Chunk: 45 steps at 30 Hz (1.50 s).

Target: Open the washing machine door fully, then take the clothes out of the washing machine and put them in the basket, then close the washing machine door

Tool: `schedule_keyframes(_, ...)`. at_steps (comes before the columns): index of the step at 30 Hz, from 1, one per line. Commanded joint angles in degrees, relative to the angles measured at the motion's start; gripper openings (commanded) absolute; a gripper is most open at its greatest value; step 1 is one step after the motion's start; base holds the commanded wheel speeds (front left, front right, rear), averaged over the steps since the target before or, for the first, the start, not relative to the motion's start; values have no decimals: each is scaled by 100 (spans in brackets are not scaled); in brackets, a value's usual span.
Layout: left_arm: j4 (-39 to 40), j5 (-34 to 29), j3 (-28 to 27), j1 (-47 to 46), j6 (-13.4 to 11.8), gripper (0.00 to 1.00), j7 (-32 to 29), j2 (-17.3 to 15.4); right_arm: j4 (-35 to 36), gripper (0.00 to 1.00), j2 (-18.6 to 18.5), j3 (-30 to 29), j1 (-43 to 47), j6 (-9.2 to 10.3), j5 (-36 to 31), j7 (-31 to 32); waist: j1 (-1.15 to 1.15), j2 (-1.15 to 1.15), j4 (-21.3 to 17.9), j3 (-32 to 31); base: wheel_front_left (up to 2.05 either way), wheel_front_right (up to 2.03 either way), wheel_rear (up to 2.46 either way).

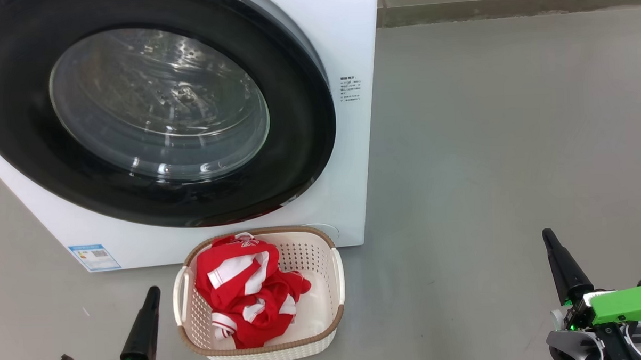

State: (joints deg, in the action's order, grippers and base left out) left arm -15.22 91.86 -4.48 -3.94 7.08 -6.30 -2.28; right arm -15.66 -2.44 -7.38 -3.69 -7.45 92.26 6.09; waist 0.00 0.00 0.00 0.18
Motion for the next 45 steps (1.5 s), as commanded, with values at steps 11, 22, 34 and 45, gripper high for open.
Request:
schedule_keyframes(11,119,27,-208,-225,41,0,-21,-62,164,0,-51,91,-249,-3,-5,35,0,0,0,0,0,0,0)
schedule_keyframes(22,119,27,-209,-225,41,0,-22,-61,164,0,-50,89,-249,-3,-7,37,0,0,0,0,0,0,0)
schedule_keyframes(34,119,26,-209,-225,41,0,-22,-61,164,0,-49,87,-249,-3,-8,38,0,0,0,0,0,0,0)
schedule_keyframes(45,119,26,-209,-225,41,0,-23,-61,164,0,-48,86,-249,-3,-9,39,0,0,0,0,0,0,0)
